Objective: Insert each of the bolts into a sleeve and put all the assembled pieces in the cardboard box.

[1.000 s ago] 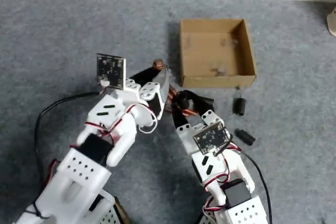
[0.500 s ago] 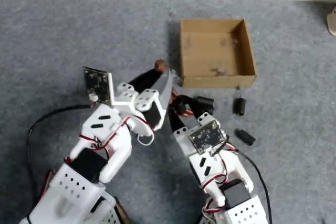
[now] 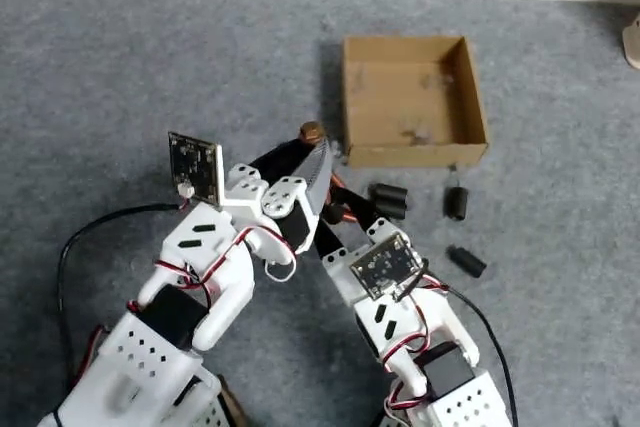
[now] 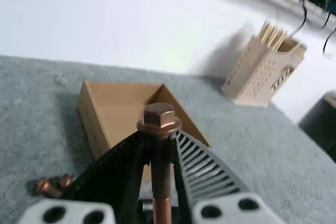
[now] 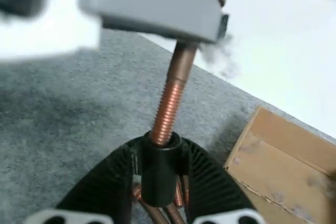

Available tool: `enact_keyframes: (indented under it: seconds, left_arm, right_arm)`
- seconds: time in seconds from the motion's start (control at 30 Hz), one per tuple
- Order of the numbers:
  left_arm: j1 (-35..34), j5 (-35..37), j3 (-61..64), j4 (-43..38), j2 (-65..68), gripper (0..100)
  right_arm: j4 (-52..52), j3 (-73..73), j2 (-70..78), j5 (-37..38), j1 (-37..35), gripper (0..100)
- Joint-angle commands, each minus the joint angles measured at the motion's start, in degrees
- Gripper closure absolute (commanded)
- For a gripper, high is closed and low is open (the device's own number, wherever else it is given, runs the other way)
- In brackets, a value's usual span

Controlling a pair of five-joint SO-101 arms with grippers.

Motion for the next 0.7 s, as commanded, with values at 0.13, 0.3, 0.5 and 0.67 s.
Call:
enact_keyframes:
  seconds: [0.13, 0.3, 0.5, 0.67]
  left_arm:
    - [1.4, -5.0, 6.4, -11.3, -1.3, 99]
    - [1.1, -5.4, 6.5, -11.3, -1.3, 99]
    - [2.8, -5.4, 9.6, -11.3, -1.3, 99]
    - [4.1, -5.4, 10.9, -11.0, -1.3, 99]
  right_arm:
    - [0.1, 8.0, -1.2, -0.7, -0.6, 99.4]
    - [0.1, 8.0, -1.2, -0.7, -0.5, 99.4]
    - [0.0, 8.0, -1.2, -0.7, 0.9, 99.4]
    - [0.0, 8.0, -1.2, -0.8, 3.9, 99.4]
